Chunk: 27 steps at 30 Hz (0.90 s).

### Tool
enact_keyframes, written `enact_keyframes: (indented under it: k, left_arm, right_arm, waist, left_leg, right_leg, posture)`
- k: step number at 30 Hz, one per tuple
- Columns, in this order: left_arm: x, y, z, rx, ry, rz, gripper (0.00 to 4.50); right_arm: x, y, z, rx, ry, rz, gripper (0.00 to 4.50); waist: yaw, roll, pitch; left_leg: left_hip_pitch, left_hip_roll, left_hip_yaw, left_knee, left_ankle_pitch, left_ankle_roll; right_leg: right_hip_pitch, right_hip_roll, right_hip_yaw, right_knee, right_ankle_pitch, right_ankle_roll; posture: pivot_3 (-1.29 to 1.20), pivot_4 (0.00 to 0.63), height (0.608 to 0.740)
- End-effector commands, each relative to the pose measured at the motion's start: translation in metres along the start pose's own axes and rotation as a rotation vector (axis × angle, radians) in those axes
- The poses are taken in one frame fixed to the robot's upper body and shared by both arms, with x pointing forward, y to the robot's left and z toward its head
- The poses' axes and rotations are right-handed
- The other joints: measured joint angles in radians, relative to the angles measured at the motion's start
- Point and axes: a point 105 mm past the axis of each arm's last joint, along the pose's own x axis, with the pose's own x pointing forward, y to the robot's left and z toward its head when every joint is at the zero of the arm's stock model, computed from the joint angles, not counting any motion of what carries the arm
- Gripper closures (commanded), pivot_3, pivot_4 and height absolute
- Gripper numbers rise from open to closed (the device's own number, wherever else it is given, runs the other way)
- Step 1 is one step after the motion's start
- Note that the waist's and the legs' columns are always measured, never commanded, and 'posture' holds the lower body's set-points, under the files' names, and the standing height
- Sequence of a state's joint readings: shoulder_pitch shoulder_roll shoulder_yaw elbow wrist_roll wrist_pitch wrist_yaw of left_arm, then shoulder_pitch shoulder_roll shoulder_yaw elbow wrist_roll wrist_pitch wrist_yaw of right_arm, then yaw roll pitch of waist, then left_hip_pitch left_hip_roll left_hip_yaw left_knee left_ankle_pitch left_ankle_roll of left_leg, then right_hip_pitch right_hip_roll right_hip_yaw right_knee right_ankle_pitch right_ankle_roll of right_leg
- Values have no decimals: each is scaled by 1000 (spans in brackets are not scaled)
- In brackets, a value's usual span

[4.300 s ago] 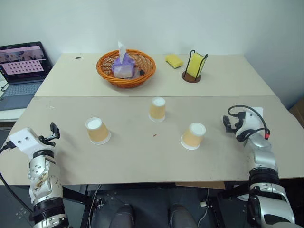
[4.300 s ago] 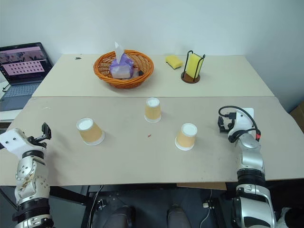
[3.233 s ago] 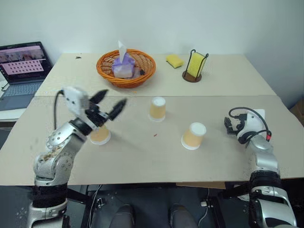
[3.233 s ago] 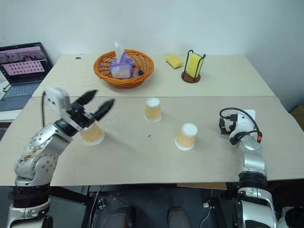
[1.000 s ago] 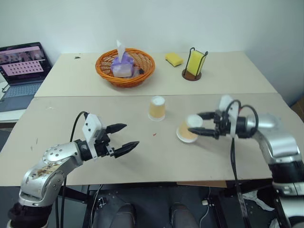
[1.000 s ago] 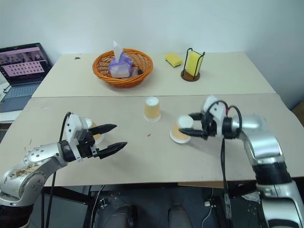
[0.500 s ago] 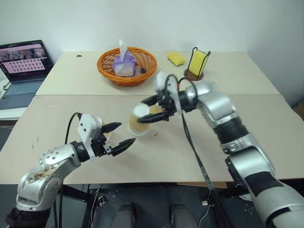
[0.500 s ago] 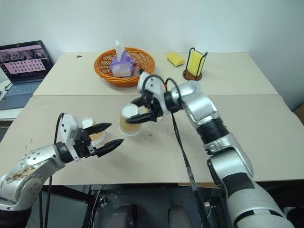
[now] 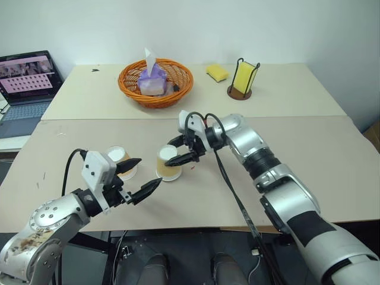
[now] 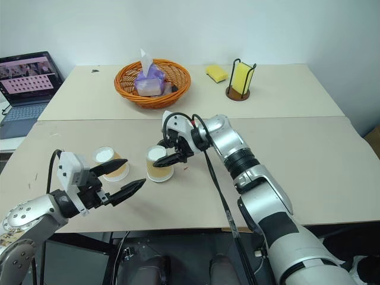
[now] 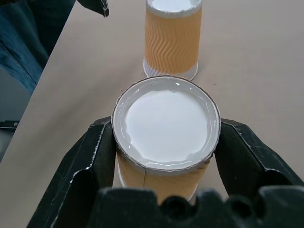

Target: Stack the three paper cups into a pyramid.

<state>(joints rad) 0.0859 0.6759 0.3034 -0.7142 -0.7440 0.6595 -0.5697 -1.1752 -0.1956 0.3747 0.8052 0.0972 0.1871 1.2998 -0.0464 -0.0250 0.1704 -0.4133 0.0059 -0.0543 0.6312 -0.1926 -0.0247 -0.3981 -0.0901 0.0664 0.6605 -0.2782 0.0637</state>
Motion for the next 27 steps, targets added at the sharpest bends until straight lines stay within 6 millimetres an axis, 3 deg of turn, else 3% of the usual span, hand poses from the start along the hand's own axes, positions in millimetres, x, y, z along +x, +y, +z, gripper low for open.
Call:
enact_keyframes:
  k: [1,9,16,19,21,24,27]
  left_arm:
    - [-3,-3,9,43,-15,-3,0]
    - [-1,-2,10,47,-17,-10,0]
    - [0,-1,8,44,-13,-18,0]
    - [0,1,7,40,-13,-12,0]
    - [0,3,6,43,-10,-6,0]
    - [0,4,6,45,-10,-1,0]
    - [0,6,7,50,-11,6,0]
  right_arm:
    - [-5,-7,18,-63,-41,-28,178]
    - [-22,-8,32,-127,-76,-47,76]
    - [-71,11,60,-156,-165,-87,76]
    - [-102,11,76,-98,-258,-187,76]
    - [-121,-9,63,-47,-234,-367,76]
    - [-144,-39,0,-30,-30,-692,76]
    - [-139,-34,-47,48,31,-757,76]
  waist:
    - [-1,0,0]
    - [0,0,0]
    - [3,0,0]
    - [3,0,0]
    - [1,0,0]
    - [3,-1,-1]
    - [6,-2,-1]
  left_leg:
    - [0,0,0,0,0,0]
    - [0,0,0,0,0,0]
    - [-1,0,0,0,0,0]
    - [-1,0,0,0,0,0]
    - [-1,0,0,0,0,0]
    - [2,0,0,0,0,0]
    - [6,0,1,-1,0,0]
  right_leg:
    - [0,0,0,0,0,0]
    - [0,0,0,0,0,0]
    - [0,0,0,-1,0,0]
    - [0,0,0,-1,0,0]
    - [0,0,0,0,0,0]
    - [2,0,0,-1,0,0]
    - [8,-1,0,-5,0,0]
  posture:
    - [0,150,740]
    - [0,150,740]
    - [0,150,740]
    - [0,150,740]
    - [0,150,740]
    - [0,150,740]
    - [0,150,740]
